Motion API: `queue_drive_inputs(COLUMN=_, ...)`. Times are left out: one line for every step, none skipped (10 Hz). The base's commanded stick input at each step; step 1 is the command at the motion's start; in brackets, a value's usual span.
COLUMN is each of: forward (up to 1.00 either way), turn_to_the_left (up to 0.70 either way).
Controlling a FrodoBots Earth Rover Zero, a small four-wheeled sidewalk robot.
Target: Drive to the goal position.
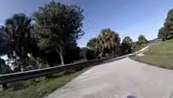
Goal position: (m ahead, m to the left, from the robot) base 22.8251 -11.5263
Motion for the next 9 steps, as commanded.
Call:
queue_drive_inputs(forward=0.70, turn_to_the_left=0.00)
queue_drive_inputs(forward=0.70, turn_to_the_left=0.00)
queue_drive_inputs(forward=0.70, turn_to_the_left=0.00)
queue_drive_inputs(forward=0.70, turn_to_the_left=0.00)
queue_drive_inputs(forward=0.70, turn_to_the_left=0.00)
queue_drive_inputs(forward=0.70, turn_to_the_left=0.00)
queue_drive_inputs(forward=0.70, turn_to_the_left=0.00)
queue_drive_inputs(forward=0.70, turn_to_the_left=0.00)
queue_drive_inputs(forward=0.70, turn_to_the_left=0.00)
